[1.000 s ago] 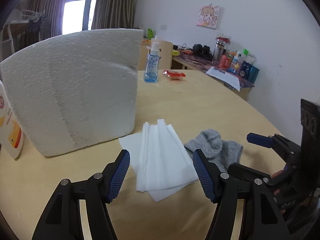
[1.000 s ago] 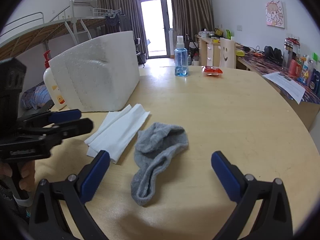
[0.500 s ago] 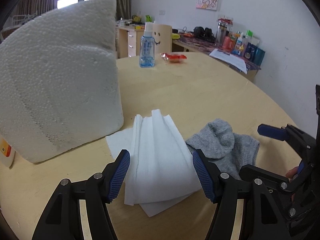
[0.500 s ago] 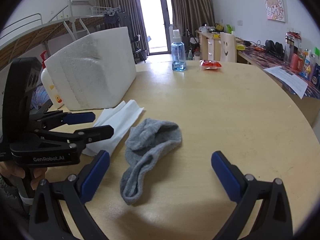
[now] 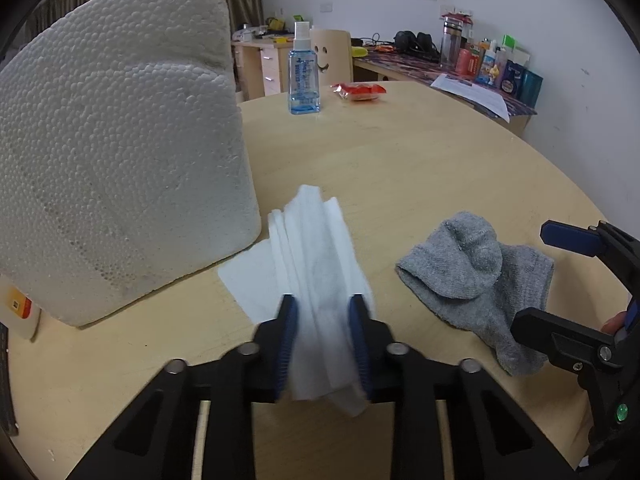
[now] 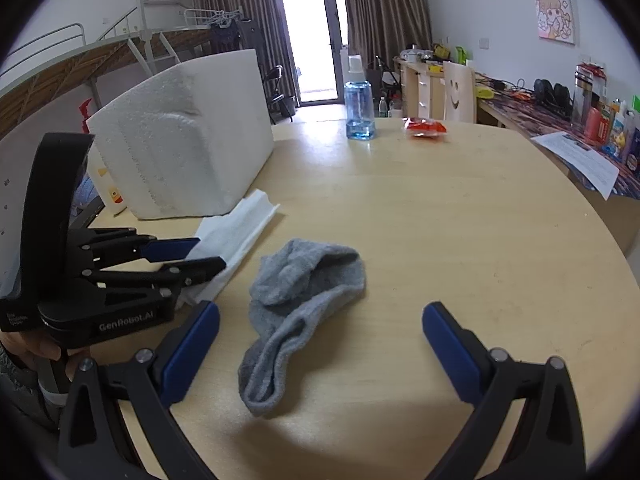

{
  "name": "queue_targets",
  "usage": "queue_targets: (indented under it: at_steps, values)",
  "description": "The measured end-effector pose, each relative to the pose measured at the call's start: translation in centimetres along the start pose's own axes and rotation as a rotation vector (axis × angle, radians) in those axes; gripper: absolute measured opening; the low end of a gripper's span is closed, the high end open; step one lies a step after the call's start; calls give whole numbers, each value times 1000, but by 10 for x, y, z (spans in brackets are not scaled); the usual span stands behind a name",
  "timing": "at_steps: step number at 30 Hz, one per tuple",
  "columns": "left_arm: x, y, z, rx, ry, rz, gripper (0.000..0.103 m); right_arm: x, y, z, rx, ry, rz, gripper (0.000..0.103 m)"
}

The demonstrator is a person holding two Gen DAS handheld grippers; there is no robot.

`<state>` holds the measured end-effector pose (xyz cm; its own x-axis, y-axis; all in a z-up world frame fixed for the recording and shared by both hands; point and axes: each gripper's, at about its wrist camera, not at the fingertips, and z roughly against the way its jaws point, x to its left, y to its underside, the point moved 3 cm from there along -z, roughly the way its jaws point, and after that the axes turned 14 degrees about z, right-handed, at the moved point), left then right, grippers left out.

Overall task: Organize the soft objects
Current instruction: 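Pinch the white cloth with the left tool while the right tool grasps the grey sock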

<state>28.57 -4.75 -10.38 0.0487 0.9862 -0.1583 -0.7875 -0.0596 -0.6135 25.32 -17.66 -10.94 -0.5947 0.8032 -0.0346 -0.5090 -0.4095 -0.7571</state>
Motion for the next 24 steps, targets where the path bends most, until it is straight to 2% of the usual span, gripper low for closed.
queue_targets:
  at_steps: [1,4,9,16,18,20,24]
  values:
    - [1,0,1,0,8,3,14,0,0,-1,3,2,0,103]
    - [0,1,5,-11,37,2,7,4,0,-3,18,2,8,103]
    - [1,0,27,-77,129,-4,7,8,0,-9,54,20,19,103]
    - [17,0,44,-125,184,41,7,12,-3,-13,69,28,21,102]
    - [20,1,47,-133,189,47,7,13,-5,-15,76,29,21,99]
    - [22,2,48,-142,191,56,7,14,-5,-18,91,28,24,88]
    - [26,5,51,-155,193,68,7,16,-3,-25,135,37,27,74]
